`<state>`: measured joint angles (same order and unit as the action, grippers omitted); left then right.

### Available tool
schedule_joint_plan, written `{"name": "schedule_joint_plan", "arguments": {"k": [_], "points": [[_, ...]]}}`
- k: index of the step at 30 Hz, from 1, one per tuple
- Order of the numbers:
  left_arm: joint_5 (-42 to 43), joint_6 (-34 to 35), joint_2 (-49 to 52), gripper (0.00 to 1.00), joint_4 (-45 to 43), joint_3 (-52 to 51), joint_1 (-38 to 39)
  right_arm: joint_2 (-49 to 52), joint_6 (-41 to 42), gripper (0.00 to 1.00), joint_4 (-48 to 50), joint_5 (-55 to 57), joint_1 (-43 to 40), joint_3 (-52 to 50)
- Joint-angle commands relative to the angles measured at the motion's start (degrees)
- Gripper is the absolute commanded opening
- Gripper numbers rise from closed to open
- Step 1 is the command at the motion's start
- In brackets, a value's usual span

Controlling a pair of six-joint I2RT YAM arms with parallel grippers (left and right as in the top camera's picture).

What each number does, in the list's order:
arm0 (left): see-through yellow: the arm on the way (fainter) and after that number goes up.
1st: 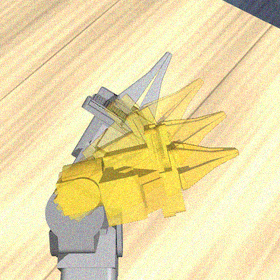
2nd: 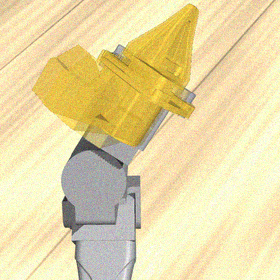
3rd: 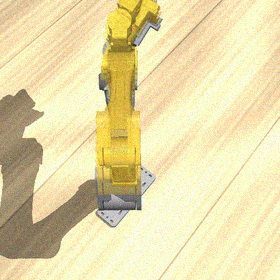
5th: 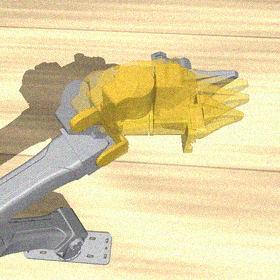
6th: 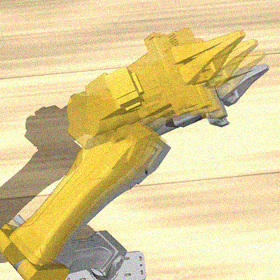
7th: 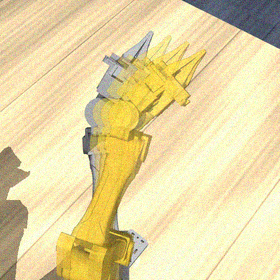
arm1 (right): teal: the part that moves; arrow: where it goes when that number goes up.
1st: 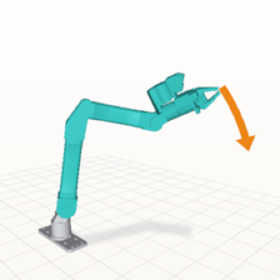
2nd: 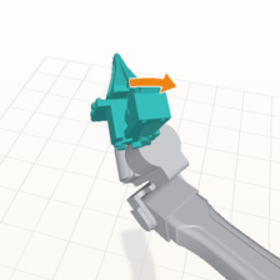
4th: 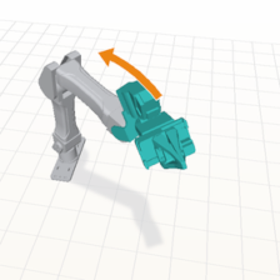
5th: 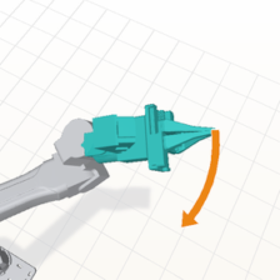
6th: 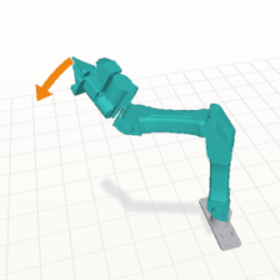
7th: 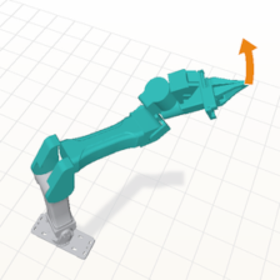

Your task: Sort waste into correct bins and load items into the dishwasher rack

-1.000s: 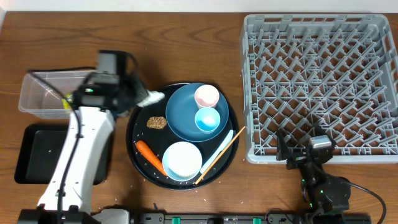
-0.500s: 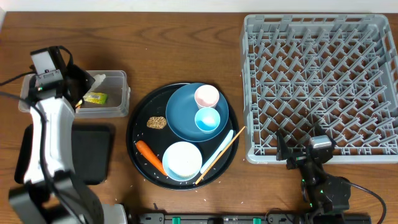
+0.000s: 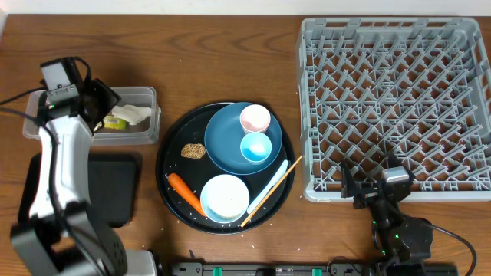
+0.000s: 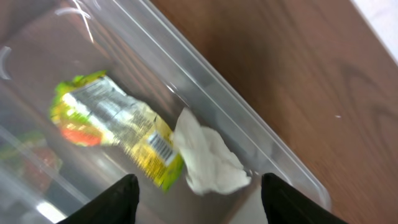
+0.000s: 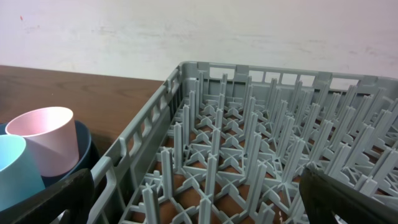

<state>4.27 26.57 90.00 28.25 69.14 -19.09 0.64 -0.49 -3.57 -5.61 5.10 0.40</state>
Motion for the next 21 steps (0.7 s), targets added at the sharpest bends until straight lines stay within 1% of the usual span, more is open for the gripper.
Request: {"name": "schedule_joint_plan", "arguments": {"k": [1, 3, 6, 10, 13, 15, 16, 21], "points": [[2.5, -1.5, -6.8, 0.57, 2.7, 1.8, 2.2, -0.2, -0.4, 0.99, -0.1, -0.4, 0.2, -0.1], [5.4, -1.5, -10.1, 0.51, 6.1, 1.7, 4.5, -0.2, -0.4, 0.99, -0.1, -0.4, 0.2, -0.1], [8.8, -1.5, -14.5, 0.5, 14.1, 1.7, 10.0, -0.2, -0.4, 0.99, -0.1, -0.4, 0.2, -0.1], [8.7, -2.1, -17.6, 0.5, 26.1, 1.6, 21.2, -0.2, -0.4, 0.99, -0.1, -0.4, 0.2, -0.1], [6.2, -2.3, -17.6, 0.49, 33.0, 1.2, 31.2, -0.2, -0.4, 0.99, -0.1, -0.4, 0.2, -0.1], [4.2, -1.9, -17.2, 0.43, 35.4, 0.3, 38.0, -0.2, -0.4, 0.99, -0.1, -0.4, 0.2, -0.1], [3.0, -0.5, -17.0, 0.41, 36.0, -0.5, 41.9, -0.2, -0.4, 0.99, -0.1, -0.4, 0.2, -0.1], [-2.3, 5.2, -15.8, 0.41, 36.0, -3.6, 55.0, -0.2, -0.4, 0.99, -0.1, -0.4, 0.2, -0.1]]}}
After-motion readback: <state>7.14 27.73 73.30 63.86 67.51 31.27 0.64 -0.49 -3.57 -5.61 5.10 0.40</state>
